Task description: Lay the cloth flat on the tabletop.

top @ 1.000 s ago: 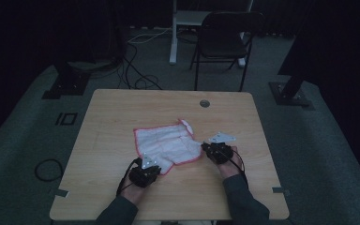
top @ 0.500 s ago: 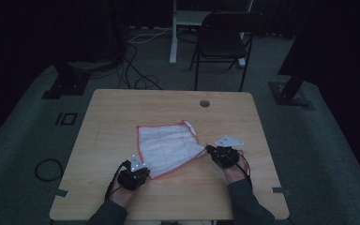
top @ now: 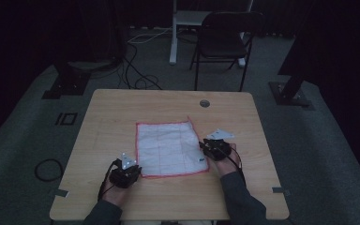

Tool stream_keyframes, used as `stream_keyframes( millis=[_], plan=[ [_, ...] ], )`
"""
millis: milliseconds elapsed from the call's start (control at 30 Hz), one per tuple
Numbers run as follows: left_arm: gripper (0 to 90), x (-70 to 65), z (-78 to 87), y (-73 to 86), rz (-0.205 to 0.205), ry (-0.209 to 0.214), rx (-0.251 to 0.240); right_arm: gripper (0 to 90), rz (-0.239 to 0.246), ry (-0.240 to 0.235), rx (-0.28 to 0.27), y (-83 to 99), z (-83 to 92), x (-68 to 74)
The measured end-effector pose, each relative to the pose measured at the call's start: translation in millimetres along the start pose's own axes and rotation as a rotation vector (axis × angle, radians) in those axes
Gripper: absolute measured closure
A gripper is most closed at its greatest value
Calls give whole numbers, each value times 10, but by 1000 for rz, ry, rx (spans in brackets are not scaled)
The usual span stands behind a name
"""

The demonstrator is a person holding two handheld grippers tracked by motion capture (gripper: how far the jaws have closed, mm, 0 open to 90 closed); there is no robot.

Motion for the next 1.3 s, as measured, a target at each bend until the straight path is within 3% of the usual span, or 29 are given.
stream_keyframes(
  millis=[167, 233, 500, 667, 867, 1300],
  plan=[
    [801, 117, 17, 6, 29, -16, -7, 717, 1, 17, 43, -16, -197, 3],
    [801, 155, 22, 8, 42, -21, -10, 710, 1, 1, 55, -16, -282, 10],
    [801, 268, 35, 12, 67, -31, -18, 669, 40, -70, 97, 106, -382, 219],
    [801, 278, 38, 19, 70, -27, -24, 657, 27, -76, 97, 165, -370, 200],
    [800, 220, 56, 51, 53, -21, -24, 661, 23, -73, 90, 257, -276, 166],
    [762, -70, 152, 194, -8, 57, -10, 663, 30, -48, 104, 428, -78, 35]
  ],
)
Point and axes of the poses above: each handheld gripper's, and its own axes: z roughly backward along the jaws, y roughly out of its underside, x roughly to its left, the point moved 3 cm from there along -z, roughly forward along the jaws, and after that the axes turned 9 degrees about z, right-handed, at the moved point
